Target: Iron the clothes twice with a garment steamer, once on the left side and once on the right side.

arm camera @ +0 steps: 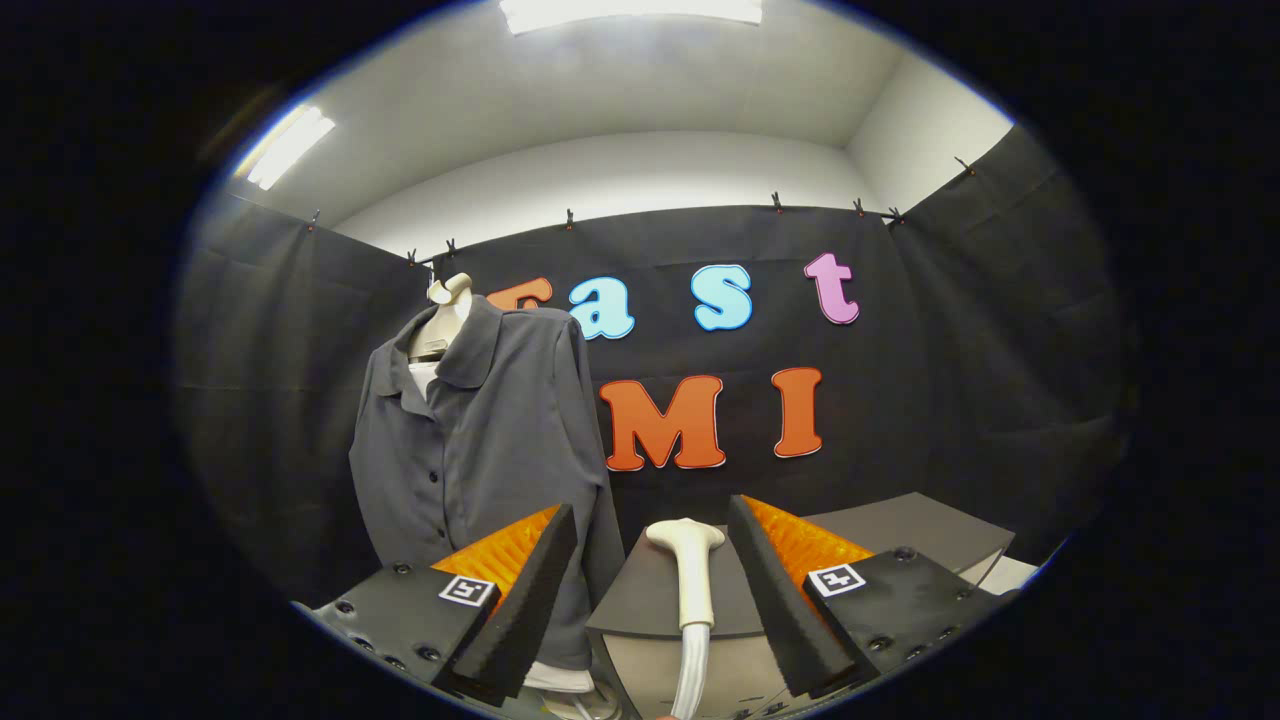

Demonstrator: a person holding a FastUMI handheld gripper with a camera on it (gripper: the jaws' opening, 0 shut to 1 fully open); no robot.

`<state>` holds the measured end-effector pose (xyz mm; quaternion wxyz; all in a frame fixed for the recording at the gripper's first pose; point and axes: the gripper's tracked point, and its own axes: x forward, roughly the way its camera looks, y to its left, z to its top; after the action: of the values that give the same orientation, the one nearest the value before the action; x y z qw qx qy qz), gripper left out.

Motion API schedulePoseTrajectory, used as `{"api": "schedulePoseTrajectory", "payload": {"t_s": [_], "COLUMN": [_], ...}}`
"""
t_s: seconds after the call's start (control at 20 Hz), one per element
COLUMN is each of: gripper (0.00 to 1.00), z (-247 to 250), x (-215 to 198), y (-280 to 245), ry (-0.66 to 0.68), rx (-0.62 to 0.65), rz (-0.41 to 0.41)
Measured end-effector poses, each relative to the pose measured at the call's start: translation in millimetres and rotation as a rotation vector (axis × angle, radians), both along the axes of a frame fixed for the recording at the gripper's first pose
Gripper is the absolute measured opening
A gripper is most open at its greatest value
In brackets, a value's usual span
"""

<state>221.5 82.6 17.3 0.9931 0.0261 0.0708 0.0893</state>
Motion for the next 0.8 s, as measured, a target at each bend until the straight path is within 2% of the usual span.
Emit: {"api": "schedulePoseTrajectory", "payload": {"t_s": [0.2, 0.3, 0.4, 0.65, 0.8], "gripper": [0.98, 0.98, 0.98, 0.99, 0.99], "z": [-37.5, -66.0, -108.5, -207.8, -225.4], "x": [85.7, 125.0, 158.1, 198.1, 203.2], "y": [-7.6, -2.9, -10.1, -22.4, -22.9], "ry": [0.108, 0.15, 0.255, 0.492, 0.56], "rx": [-0.01, -0.006, -0.021, -0.059, -0.02], "rz": [-0.019, 0.021, 0.02, -0.009, 0.014]}}
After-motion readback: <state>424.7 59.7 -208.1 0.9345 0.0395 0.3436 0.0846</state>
